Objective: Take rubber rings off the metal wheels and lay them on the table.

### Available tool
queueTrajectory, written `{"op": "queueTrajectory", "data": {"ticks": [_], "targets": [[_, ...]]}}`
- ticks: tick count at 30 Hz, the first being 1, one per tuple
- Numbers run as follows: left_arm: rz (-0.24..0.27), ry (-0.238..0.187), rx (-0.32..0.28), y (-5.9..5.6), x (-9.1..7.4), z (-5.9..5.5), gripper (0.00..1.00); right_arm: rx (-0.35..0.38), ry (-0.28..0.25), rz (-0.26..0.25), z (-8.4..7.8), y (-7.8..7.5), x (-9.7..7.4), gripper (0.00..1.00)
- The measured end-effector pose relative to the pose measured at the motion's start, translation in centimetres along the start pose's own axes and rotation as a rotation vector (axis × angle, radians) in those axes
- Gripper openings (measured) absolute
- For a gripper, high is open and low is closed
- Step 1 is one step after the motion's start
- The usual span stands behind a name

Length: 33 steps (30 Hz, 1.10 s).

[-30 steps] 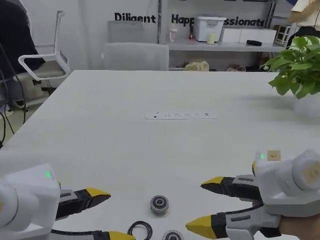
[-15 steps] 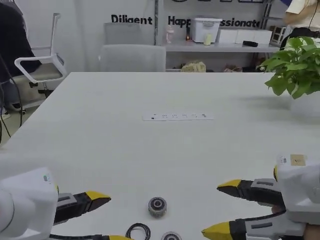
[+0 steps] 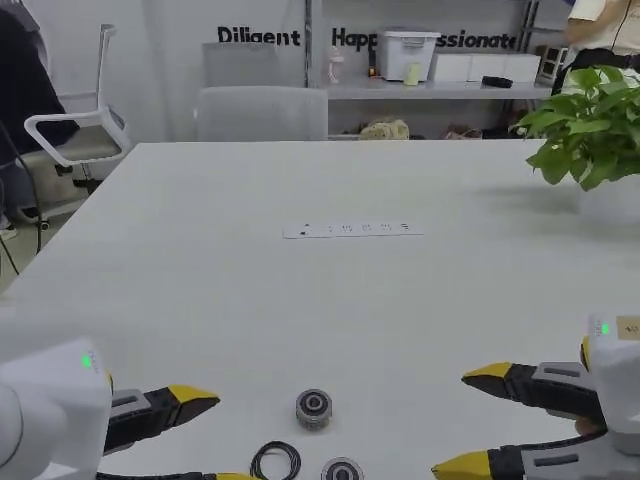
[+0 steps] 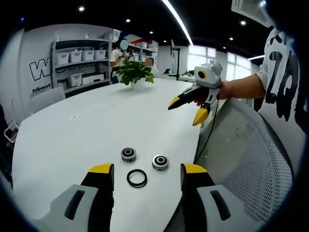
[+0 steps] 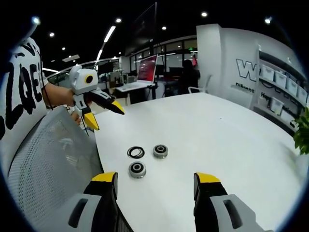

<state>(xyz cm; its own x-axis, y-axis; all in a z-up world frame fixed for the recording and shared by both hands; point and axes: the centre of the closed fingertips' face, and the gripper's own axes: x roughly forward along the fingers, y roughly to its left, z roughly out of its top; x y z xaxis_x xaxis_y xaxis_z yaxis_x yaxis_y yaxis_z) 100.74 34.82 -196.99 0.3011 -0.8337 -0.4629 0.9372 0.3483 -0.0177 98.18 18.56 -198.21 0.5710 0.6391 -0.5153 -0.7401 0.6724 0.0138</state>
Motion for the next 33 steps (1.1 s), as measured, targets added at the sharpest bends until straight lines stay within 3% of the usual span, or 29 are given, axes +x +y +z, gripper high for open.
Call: {"op": "queueTrajectory", "data": {"ticks": [7, 33], "targets": [[0.004, 0.009, -0.002, 0.0, -0.2, -0.5, 0.54, 0.004, 0.033, 0.014, -1.1, 0.1, 0.5, 0.65], [0.022, 0.011, -0.013, -0.1, -0.6, -0.6, 0.54, 0.024, 0.035, 0.042, -1.4, 0.5, 0.8, 0.65]]}}
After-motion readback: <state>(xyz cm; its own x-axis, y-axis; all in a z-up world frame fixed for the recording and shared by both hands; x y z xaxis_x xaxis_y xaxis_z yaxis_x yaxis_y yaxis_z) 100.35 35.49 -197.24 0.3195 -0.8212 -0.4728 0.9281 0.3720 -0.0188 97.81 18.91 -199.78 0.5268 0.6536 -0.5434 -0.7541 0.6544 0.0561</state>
